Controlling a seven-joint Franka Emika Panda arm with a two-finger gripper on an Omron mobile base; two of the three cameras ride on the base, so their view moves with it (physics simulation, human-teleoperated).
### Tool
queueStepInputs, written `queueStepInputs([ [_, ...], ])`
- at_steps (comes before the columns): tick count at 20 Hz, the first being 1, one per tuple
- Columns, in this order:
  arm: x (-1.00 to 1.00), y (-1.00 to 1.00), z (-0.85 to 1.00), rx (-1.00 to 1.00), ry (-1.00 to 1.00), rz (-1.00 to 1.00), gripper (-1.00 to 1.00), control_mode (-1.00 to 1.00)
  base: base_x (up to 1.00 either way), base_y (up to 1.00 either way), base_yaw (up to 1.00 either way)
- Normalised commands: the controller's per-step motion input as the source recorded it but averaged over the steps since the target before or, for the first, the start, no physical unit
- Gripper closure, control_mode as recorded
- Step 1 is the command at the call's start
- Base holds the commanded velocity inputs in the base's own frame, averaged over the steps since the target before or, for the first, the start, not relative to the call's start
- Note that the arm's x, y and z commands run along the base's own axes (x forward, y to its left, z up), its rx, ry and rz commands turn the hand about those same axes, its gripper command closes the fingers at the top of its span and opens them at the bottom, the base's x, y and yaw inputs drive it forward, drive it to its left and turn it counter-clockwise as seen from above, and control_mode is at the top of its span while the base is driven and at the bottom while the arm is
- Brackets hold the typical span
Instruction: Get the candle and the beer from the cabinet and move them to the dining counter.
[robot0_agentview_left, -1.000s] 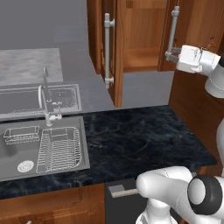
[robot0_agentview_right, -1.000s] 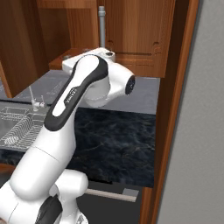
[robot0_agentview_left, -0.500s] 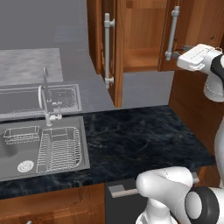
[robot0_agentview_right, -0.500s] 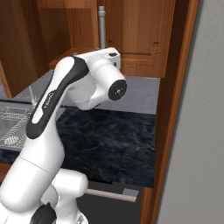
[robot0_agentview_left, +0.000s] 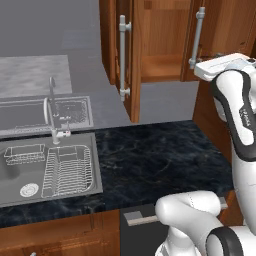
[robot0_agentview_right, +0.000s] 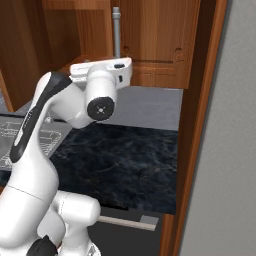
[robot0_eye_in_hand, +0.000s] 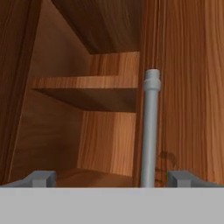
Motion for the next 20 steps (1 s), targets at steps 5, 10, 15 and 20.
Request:
queueStepInputs([
  [5, 0.0, -0.25, 0.0, 0.0, 0.0, -0.21, -1.0, -1.0, 0.0, 0.0, 0.0],
  [10, 0.01, -0.22, 0.0, 0.0, 0.0, -0.12, -1.0, -1.0, 0.0, 0.0, 0.0],
  [15, 0.07, -0.04, 0.0, 0.0, 0.0, -0.01, -1.0, -1.0, 0.0, 0.0, 0.0],
  [20, 0.03, 0.0, 0.0, 0.0, 0.0, 0.0, -1.0, -1.0, 0.0, 0.0, 0.0],
])
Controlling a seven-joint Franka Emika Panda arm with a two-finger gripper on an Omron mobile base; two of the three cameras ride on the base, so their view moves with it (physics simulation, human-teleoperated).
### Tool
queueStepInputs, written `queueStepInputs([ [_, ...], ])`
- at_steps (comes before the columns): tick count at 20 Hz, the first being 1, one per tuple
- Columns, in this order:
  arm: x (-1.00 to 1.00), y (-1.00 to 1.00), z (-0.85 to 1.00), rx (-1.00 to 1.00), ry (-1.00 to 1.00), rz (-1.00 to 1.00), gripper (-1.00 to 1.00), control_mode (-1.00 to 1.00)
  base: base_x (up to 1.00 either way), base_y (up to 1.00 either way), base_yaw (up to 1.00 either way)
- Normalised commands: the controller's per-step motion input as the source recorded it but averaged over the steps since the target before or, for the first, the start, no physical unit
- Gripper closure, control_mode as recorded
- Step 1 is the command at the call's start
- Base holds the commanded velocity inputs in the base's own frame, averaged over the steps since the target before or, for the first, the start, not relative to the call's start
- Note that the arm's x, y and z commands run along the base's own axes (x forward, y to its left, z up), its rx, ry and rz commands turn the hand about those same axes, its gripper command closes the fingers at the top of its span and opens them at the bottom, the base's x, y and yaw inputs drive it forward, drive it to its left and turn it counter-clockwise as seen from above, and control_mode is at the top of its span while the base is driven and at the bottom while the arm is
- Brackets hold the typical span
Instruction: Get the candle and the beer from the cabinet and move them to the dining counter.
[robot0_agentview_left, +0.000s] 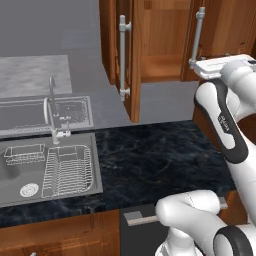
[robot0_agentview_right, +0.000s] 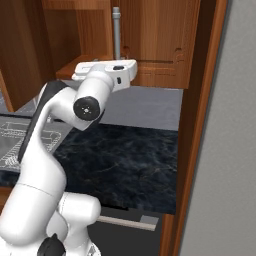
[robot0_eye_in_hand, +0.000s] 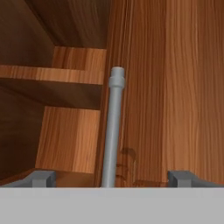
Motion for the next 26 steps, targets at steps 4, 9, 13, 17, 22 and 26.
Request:
queueStepInputs([
  [4, 0.13, 0.0, 0.0, 0.0, 0.0, 0.0, -1.0, -1.0, 0.0, 0.0, 0.0],
  [9, 0.34, 0.0, 0.0, 0.0, 0.0, 0.0, -1.0, -1.0, 0.0, 0.0, 0.0],
  [13, 0.55, 0.0, 0.0, 0.0, 0.0, 0.0, -1.0, -1.0, 0.0, 0.0, 0.0],
  [17, 0.41, 0.0, 0.0, 0.0, 0.0, 0.0, -1.0, -1.0, 0.0, 0.0, 0.0],
  [22, 0.44, 0.0, 0.0, 0.0, 0.0, 0.0, -1.0, -1.0, 0.0, 0.0, 0.0],
  [26, 0.42, 0.0, 0.0, 0.0, 0.0, 0.0, -1.0, -1.0, 0.0, 0.0, 0.0],
])
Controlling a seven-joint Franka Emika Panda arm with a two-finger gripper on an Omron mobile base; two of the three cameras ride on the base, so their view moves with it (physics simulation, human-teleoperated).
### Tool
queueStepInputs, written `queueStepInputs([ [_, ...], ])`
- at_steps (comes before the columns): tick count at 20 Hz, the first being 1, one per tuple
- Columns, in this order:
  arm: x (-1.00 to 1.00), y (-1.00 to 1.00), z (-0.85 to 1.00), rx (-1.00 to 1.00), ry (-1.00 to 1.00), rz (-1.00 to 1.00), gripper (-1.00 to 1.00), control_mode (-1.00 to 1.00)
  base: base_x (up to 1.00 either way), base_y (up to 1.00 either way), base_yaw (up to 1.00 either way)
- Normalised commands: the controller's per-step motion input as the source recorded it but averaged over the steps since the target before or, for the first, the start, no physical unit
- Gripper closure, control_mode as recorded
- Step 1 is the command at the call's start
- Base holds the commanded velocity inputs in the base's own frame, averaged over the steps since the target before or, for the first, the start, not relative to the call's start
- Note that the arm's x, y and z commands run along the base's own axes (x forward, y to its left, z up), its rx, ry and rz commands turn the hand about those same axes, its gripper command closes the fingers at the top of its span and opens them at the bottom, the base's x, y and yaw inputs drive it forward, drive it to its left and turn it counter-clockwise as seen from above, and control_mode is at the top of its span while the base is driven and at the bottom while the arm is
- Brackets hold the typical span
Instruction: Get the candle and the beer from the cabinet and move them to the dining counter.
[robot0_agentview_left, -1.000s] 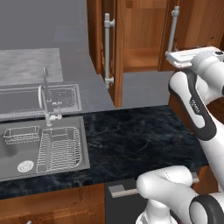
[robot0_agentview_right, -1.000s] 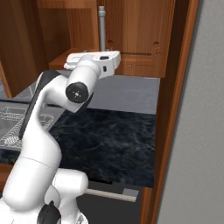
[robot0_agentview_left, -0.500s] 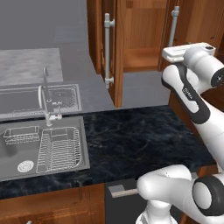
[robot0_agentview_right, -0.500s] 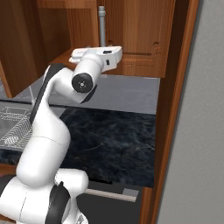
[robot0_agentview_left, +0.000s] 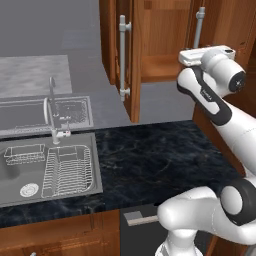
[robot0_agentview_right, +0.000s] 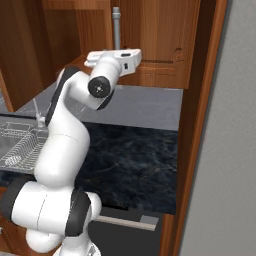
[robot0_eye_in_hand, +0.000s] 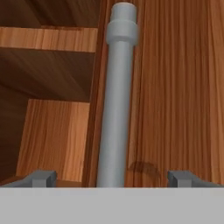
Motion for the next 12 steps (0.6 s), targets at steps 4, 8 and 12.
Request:
queueStepInputs([
  [4, 0.34, -0.01, 0.0, 0.0, 0.0, 0.0, -1.0, -1.0, 0.0, 0.0, 0.0],
  [8, 0.24, -0.06, 0.0, 0.0, 0.0, 0.0, -1.0, -1.0, 0.0, 0.0, 0.0],
  [12, 0.18, -0.13, 0.0, 0.01, 0.0, 0.0, -1.0, -1.0, 0.0, 0.0, 0.0],
])
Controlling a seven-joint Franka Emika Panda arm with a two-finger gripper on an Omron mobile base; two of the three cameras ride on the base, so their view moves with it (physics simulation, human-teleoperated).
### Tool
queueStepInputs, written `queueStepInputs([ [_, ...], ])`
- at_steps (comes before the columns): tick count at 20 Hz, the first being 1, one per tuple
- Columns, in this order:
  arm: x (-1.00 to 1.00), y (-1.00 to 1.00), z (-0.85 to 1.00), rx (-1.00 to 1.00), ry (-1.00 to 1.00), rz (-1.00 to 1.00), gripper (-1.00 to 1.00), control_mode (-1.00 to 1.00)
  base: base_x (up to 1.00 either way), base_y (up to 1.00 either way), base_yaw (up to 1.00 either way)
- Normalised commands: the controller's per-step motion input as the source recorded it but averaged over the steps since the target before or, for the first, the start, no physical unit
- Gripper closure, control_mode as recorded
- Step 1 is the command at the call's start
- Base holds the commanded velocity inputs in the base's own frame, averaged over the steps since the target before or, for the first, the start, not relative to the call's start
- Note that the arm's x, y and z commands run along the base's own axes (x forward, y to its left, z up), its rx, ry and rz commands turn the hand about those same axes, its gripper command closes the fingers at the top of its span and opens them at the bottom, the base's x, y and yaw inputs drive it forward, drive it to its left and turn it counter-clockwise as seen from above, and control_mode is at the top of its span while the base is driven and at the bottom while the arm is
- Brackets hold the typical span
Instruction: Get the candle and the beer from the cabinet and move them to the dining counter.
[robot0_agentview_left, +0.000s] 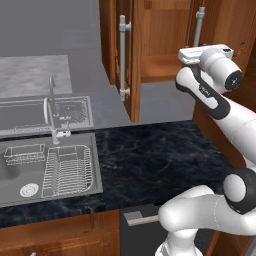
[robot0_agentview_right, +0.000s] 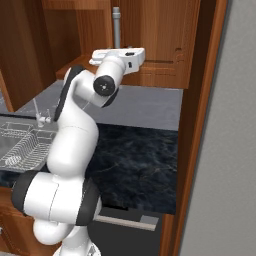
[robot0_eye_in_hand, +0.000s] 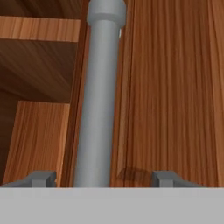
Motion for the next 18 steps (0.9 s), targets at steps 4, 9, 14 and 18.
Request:
queueStepInputs([
  [4, 0.21, -0.11, 0.0, 0.01, 0.0, 0.0, -1.0, -1.0, 0.0, 0.0, 0.0],
  [9, 0.15, 0.0, 0.0, 0.0, 0.0, 0.0, -1.0, -1.0, 0.0, 0.0, 0.0],
  [14, 0.0, 0.0, 0.0, 0.0, 0.0, 0.0, 1.0, -1.0, 0.0, 0.0, 0.0],
  [18, 0.0, 0.0, 0.0, 0.0, 0.0, 0.0, 1.0, -1.0, 0.0, 0.0, 0.0],
])
